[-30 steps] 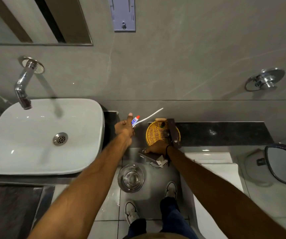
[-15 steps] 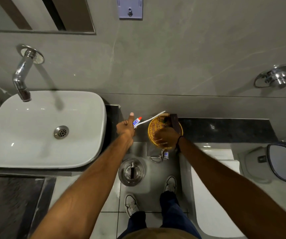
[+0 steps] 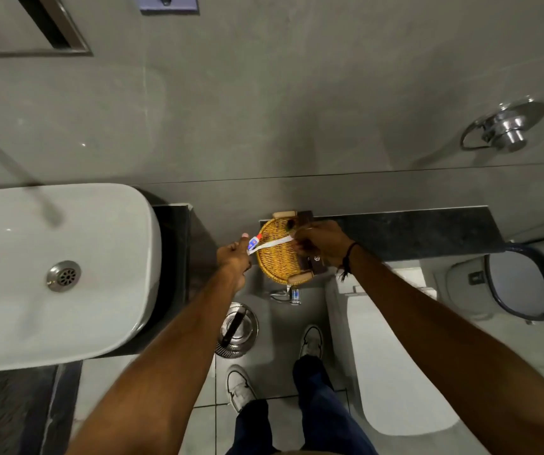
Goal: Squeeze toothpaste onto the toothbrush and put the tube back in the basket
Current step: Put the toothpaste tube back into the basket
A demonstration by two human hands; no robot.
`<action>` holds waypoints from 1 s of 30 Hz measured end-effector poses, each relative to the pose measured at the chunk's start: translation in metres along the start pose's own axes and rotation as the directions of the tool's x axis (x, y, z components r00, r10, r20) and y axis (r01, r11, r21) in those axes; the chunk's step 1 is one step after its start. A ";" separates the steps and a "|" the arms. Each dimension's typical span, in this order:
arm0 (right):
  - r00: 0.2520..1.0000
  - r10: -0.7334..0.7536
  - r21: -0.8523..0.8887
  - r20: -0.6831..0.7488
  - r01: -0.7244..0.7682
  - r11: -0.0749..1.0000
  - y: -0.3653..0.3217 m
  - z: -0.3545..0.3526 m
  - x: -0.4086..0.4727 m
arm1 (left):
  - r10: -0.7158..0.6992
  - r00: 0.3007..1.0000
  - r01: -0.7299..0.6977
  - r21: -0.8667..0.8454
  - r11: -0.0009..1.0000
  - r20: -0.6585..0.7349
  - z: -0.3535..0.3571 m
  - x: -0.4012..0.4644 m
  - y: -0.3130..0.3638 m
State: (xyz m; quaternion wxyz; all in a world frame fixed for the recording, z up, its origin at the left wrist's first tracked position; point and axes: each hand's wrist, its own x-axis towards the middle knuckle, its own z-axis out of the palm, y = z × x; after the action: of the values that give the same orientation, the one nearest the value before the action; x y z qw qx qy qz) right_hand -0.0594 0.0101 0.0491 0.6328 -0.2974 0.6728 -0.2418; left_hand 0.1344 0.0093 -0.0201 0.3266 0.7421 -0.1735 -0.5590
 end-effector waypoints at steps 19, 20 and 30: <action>0.929 0.143 -0.061 -0.342 -0.174 0.983 0.105 0.018 0.113 | -0.005 0.999 0.023 0.432 0.902 -0.043 0.080 0.092 -0.042; 0.929 0.094 -0.142 -0.357 -0.153 0.978 0.105 0.020 0.114 | 0.001 0.999 0.015 0.470 0.882 -0.033 0.083 0.096 -0.042; 0.977 -0.012 -0.608 -0.214 -0.124 0.784 0.097 0.026 0.135 | 0.135 0.991 -0.078 0.820 0.568 0.001 0.093 0.092 -0.044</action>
State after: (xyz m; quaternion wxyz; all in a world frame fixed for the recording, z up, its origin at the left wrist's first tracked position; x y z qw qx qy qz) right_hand -0.0454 -0.0158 -0.1167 0.4341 -0.4411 0.7853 -0.0188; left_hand 0.0713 -0.0431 -0.1312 -0.0143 0.8139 -0.4459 -0.3722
